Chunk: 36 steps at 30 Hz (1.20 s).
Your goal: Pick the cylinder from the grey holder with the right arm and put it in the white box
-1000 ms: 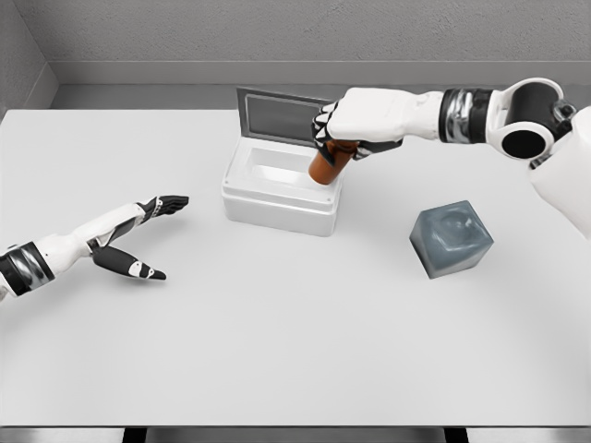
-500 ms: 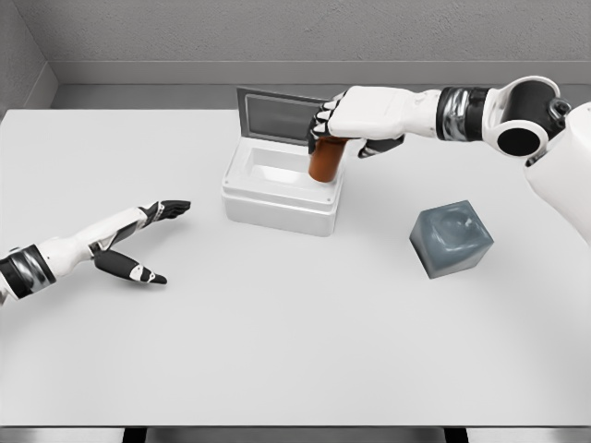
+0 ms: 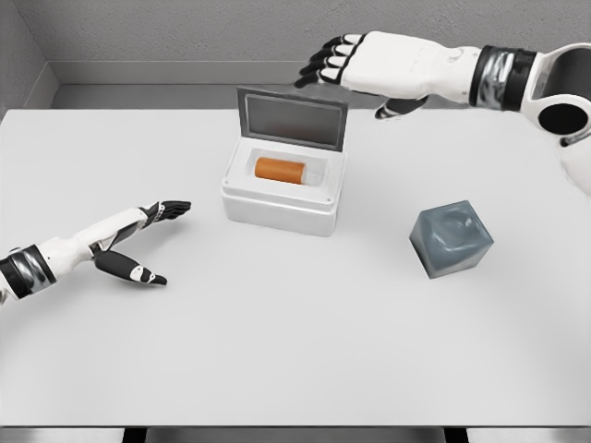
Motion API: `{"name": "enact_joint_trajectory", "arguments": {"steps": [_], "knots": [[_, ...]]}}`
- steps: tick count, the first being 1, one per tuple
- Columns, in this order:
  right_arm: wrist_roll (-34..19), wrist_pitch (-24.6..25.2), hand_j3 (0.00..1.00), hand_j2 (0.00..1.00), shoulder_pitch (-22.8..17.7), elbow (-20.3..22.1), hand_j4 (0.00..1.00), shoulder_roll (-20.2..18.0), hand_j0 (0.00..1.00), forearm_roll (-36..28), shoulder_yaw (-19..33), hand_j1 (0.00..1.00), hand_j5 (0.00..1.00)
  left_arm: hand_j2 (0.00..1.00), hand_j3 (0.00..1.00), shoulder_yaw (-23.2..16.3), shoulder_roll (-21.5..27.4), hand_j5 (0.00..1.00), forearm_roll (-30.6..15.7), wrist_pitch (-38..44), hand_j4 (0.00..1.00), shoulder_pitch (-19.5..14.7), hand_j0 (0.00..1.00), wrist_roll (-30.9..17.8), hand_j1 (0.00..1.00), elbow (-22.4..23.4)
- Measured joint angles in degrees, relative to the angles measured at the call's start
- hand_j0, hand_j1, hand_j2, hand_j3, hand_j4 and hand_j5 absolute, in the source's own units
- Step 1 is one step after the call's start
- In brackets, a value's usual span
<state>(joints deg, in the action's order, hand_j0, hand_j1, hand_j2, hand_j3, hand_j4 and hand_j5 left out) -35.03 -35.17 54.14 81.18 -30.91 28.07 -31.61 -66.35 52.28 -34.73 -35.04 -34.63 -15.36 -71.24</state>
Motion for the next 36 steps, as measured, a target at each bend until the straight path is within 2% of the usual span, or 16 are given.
{"name": "enact_joint_trajectory", "arguments": {"steps": [4,6,9,10,11,12,16,20,23,28,36], "knots": [[0.0,-0.01,1.0,1.0,-2.28,0.8,1.0,-3.94,1.0,-4.2,3.58,1.0,1.0,1.0,1.0,0.03,-0.42,1.0,-0.26,0.02,1.0,-3.25,1.0,0.25,1.0,0.11],[-0.01,-0.03,1.0,1.0,-6.06,1.24,1.0,-5.61,1.0,-4.95,3.79,1.0,1.0,1.0,1.0,0.06,-1.1,1.0,-1.24,0.02,1.0,-7.02,1.0,0.37,1.0,0.2],[-0.01,-0.04,1.0,1.0,-8.78,1.79,1.0,-9.39,1.0,-5.45,3.34,1.0,1.0,1.0,1.0,0.2,-3.37,1.0,-3.32,0.03,1.0,-12.03,1.0,0.46,1.0,0.51],[-0.01,-0.05,1.0,1.0,-9.4,1.85,1.0,-10.74,1.0,-5.55,3.51,1.0,1.0,1.0,1.0,0.31,-4.51,1.0,-4.18,0.03,1.0,-14.14,1.0,0.46,1.0,1.13],[-0.02,-0.08,1.0,1.0,-12.04,1.8,1.0,-11.97,1.0,-5.59,4.76,1.0,1.0,1.0,1.0,0.47,-6.14,1.0,-4.91,0.02,1.0,-16.61,1.0,0.44,1.0,2.45],[-0.02,-0.1,1.0,1.0,-13.89,1.74,1.0,-12.96,1.0,-5.6,6.48,1.0,1.0,1.0,1.0,0.59,-7.92,1.0,-5.45,0.03,1.0,-17.58,1.0,0.43,1.0,4.02],[-0.01,-0.02,1.0,1.0,-15.73,1.64,1.0,-15.96,1.0,-5.78,9.96,1.0,1.0,1.0,1.0,2.55,-15.21,1.0,-6.14,0.01,1.0,-19.07,1.0,0.07,1.0,10.86],[0.0,0.0,1.0,1.0,-15.82,1.62,1.0,-16.8,1.0,-5.85,10.72,1.0,1.0,1.0,1.0,3.84,-21.01,1.0,-5.87,0.01,1.0,-20.65,1.0,-0.69,1.0,17.66],[0.0,0.0,1.0,1.0,-15.73,1.67,1.0,-16.94,1.0,-5.88,10.3,1.0,1.0,1.0,1.0,4.07,-24.01,1.0,-5.11,0.0,1.0,-20.57,1.0,-2.47,1.0,22.07],[0.0,0.0,1.0,1.0,-15.73,1.68,1.0,-16.94,1.0,-5.89,9.91,1.0,1.0,1.0,1.0,4.1,-26.16,1.0,-3.22,-0.02,1.0,-20.39,1.0,-4.07,1.0,24.61],[0.0,0.0,1.0,1.0,-15.65,1.69,1.0,-16.88,1.0,-5.9,9.75,1.0,1.0,1.0,1.0,4.17,-26.21,1.0,-2.79,-0.02,1.0,-20.48,1.0,-5.02,1.0,24.89]]}}
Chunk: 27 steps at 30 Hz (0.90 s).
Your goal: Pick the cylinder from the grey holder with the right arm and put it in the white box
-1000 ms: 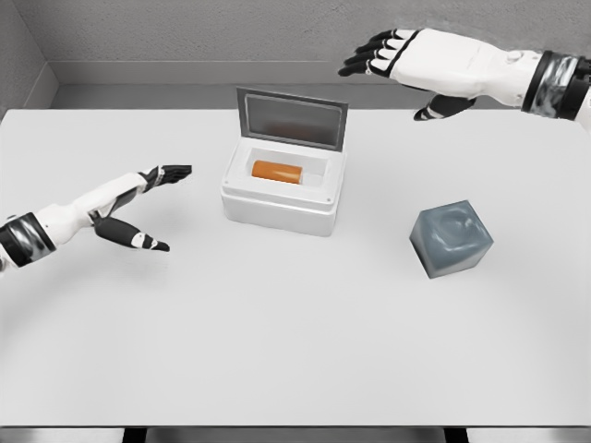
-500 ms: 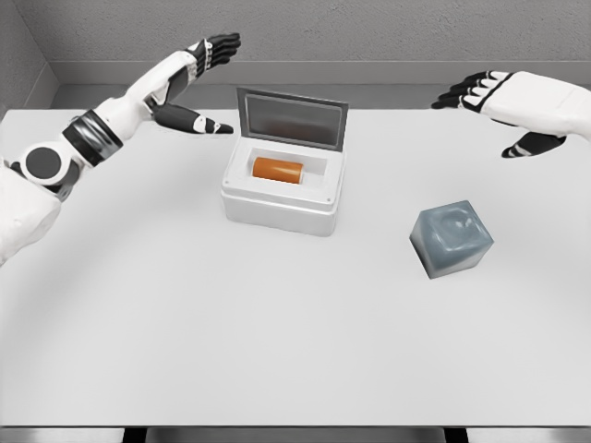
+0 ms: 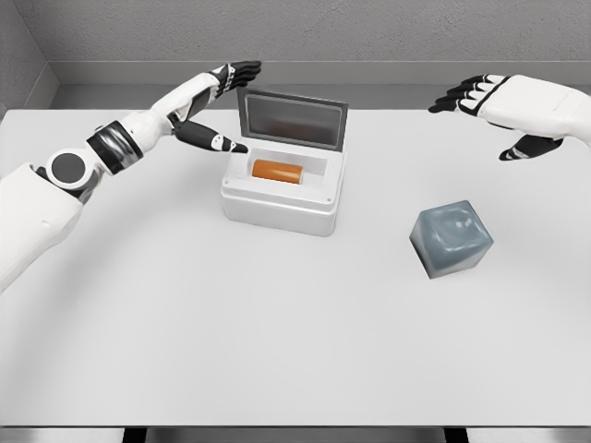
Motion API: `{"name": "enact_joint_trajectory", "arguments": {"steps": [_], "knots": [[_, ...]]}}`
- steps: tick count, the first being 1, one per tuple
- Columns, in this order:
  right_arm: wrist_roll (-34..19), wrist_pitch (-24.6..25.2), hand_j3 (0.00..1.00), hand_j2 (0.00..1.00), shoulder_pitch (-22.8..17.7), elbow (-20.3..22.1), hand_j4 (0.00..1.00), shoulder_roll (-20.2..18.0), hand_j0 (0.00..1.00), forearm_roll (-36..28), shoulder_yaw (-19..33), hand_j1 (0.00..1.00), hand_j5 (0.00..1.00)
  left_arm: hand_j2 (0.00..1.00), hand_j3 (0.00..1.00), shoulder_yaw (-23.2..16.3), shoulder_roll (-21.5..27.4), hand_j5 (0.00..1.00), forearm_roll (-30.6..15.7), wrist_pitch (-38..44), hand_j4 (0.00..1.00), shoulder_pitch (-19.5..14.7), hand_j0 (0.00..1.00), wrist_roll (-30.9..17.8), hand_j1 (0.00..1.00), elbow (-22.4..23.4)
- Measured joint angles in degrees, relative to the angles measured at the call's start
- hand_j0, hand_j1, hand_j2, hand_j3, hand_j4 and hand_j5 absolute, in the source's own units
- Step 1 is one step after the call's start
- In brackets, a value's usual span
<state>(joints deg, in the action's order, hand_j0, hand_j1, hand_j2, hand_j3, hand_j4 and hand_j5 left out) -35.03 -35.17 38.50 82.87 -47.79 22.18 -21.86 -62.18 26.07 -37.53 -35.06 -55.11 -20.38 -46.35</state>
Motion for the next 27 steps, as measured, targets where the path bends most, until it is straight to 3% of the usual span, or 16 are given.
{"name": "enact_joint_trajectory", "arguments": {"steps": [11,19,23,27], "knots": [[0.0,0.0,1.0,1.0,0.26,0.0,1.0,0.11,1.0,0.0,-0.89,1.0,1.0,1.0,1.0,-0.01,2.75,1.0,-0.17,-0.01,1.0,0.62,1.0,-0.78,1.0,-4.39],[0.0,0.0,1.0,1.0,0.18,0.08,1.0,0.09,1.0,0.08,-1.01,1.0,1.0,1.0,1.0,0.01,8.03,1.0,-1.72,-0.01,1.0,2.28,1.0,-0.81,1.0,-11.62],[0.0,0.0,1.0,1.0,0.09,0.09,1.0,0.12,1.0,0.08,-1.08,1.0,1.0,1.0,1.0,-0.08,10.8,1.0,-2.54,-0.02,1.0,3.78,1.0,-0.79,1.0,-13.64],[0.0,0.0,1.0,1.0,0.09,0.09,1.0,0.06,1.0,0.09,-1.1,1.0,1.0,1.0,1.0,-0.11,13.38,1.0,-2.66,-0.03,1.0,7.38,1.0,-0.75,1.0,-12.28]]}}
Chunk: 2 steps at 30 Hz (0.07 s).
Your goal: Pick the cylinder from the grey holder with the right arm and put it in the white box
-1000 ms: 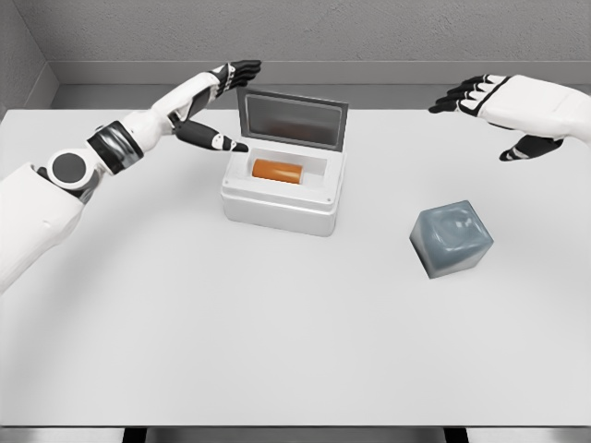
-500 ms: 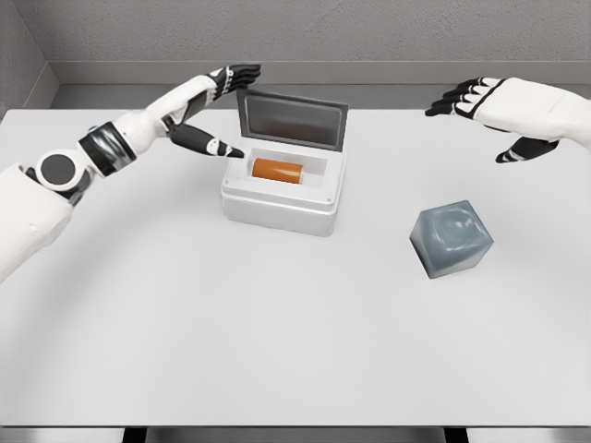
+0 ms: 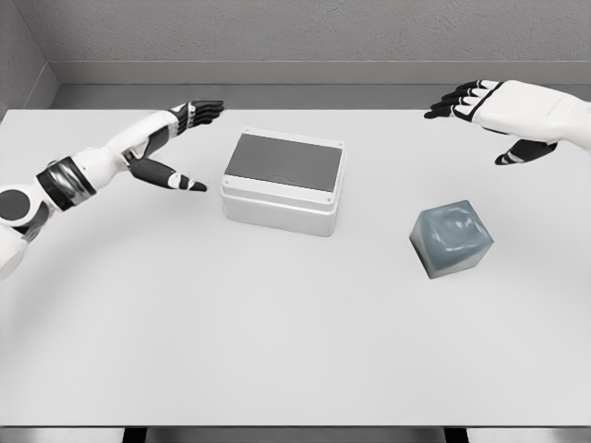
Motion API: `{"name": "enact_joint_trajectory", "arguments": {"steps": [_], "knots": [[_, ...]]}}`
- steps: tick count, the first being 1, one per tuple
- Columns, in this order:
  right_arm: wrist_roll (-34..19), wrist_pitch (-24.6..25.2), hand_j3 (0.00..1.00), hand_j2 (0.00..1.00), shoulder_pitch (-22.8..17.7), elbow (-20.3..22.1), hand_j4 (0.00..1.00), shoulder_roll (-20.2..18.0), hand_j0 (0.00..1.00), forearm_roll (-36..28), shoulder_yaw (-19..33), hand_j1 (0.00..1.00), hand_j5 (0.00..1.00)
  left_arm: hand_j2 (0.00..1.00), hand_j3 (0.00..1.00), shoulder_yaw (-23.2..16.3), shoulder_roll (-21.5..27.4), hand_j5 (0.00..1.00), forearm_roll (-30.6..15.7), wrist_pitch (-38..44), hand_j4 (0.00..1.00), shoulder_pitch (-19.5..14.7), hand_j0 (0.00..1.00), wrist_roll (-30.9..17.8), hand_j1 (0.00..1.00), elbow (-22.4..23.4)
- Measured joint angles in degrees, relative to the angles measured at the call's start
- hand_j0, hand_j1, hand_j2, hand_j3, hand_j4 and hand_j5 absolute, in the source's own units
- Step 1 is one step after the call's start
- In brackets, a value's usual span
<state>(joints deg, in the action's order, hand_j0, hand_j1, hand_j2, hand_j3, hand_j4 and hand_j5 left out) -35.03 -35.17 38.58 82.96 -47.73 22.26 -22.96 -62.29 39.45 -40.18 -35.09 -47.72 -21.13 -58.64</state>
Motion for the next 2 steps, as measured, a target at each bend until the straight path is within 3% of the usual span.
{"name": "enact_joint_trajectory", "arguments": {"steps": [2], "knots": [[0.0,0.0,1.0,1.0,-0.09,0.0,1.0,-0.01,1.0,0.0,0.0,1.0,1.0,1.0,1.0,0.02,0.53,1.0,-0.05,0.02,1.0,0.7,1.0,0.02,1.0,2.45]]}}
